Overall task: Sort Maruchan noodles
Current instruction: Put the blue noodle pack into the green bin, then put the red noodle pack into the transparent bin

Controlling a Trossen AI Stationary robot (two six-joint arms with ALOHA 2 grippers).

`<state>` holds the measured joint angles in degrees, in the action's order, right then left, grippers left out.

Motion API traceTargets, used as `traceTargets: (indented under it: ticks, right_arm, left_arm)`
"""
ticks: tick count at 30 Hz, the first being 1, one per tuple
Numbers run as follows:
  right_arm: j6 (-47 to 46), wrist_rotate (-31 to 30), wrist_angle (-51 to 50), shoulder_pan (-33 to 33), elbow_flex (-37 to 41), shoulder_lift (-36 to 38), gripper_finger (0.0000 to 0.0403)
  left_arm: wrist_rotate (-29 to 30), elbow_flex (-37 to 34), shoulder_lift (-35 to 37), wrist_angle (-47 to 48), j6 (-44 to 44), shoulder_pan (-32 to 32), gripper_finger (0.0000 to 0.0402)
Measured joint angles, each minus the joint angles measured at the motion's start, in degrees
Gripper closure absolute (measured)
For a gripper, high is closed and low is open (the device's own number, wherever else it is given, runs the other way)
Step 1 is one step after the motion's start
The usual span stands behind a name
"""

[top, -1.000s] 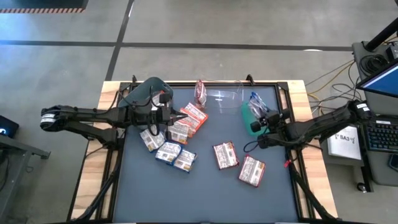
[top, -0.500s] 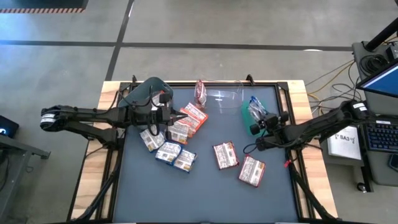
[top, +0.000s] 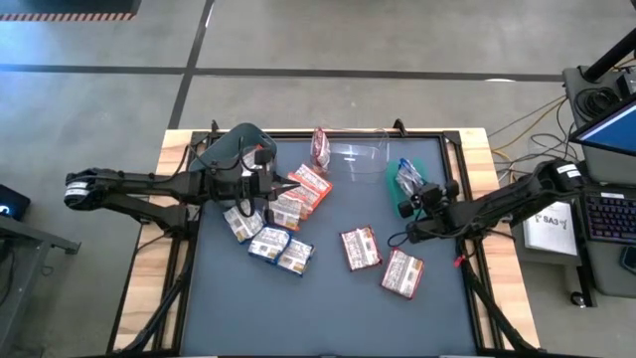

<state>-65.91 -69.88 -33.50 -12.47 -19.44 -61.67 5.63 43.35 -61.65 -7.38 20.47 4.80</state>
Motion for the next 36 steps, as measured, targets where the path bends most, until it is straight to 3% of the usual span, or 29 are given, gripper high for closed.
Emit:
traceTargets:
  ticks: [16,36]
  right_arm:
    - [0.78,2.37,2.27,0.02,-2.49,0.00,0.0244]
    - [15.58,7.43,3.08,0.00,-14.28,0.04,0.0238]
  left_arm:
    - [-0.04,0.00,0.00,-0.21,0.47,0.00,0.0402]
    - [-0.21,0.00,0.00,0.07,0.93,-0.02,0.0402]
